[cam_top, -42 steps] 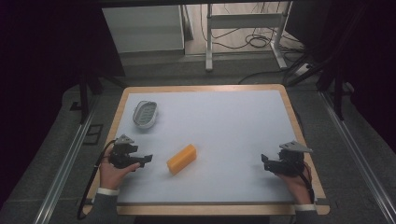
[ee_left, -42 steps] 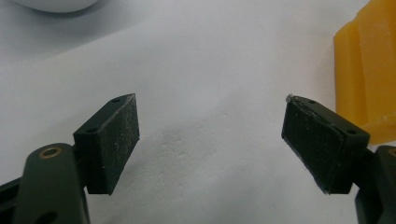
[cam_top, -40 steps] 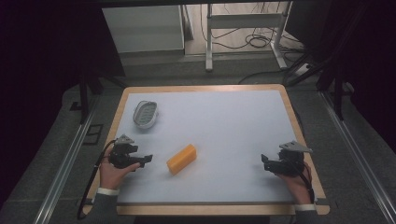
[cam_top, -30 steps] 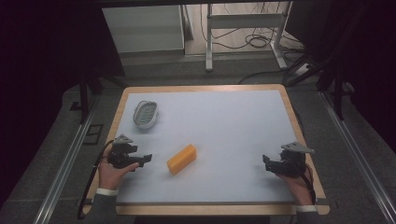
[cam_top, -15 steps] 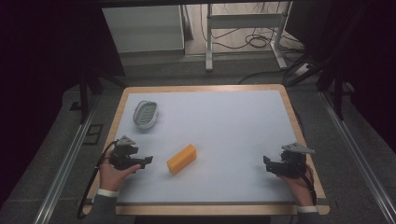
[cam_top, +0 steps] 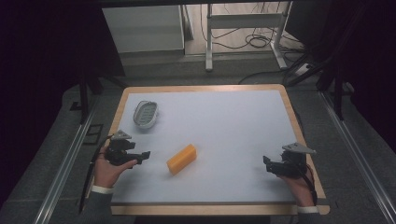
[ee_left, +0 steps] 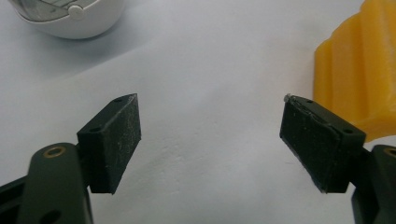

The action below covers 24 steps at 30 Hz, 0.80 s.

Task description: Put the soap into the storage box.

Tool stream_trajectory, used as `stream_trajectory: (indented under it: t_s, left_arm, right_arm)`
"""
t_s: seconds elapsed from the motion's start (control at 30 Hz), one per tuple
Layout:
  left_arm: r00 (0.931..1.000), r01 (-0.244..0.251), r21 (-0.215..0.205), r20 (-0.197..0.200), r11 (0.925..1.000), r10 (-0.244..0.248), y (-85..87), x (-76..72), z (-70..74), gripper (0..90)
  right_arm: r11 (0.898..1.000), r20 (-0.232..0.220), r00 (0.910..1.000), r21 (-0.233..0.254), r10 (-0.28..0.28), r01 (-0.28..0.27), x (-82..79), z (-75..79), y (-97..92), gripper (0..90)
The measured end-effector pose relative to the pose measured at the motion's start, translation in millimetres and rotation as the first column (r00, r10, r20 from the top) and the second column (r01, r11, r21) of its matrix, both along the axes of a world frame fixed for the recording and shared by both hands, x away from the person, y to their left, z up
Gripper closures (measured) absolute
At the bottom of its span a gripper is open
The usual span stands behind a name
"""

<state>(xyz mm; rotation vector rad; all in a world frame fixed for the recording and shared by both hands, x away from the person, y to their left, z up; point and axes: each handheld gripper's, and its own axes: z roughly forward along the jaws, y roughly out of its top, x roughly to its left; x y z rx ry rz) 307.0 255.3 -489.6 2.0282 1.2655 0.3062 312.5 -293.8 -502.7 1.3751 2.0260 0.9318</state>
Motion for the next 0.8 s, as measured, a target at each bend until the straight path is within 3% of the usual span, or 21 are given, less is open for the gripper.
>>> stream_trajectory:
  t_s: [0.17,0.43,0.53,0.8]
  left_arm:
    - [1.0000,0.005,0.001,-0.003,1.0000,-0.005,-3.6,-0.3,6.1,20.2]
    - [0.9986,0.053,0.013,-0.003,0.9985,-0.053,-12.5,-0.6,21.0,19.7]
    - [0.9977,0.068,0.007,-0.005,0.9977,-0.068,-14.6,0.0,24.9,19.6]
    - [0.9949,0.101,0.014,0.001,0.9948,-0.101,-22.8,0.8,36.7,19.5]
  right_arm:
    - [1.000,0.003,1.0000,-0.004,0.002,-0.002,-1.2,0.2,-1.1,8.0]
    - [1.000,-0.004,1.0000,-0.014,0.005,-0.005,-1.2,-1.6,-1.8,8.0]
    - [0.999,-0.005,0.9996,0.022,0.026,-0.026,-2.5,0.8,-0.8,8.0]
    - [1.000,0.019,0.9996,-0.013,0.018,-0.018,-4.7,2.7,1.7,8.9]
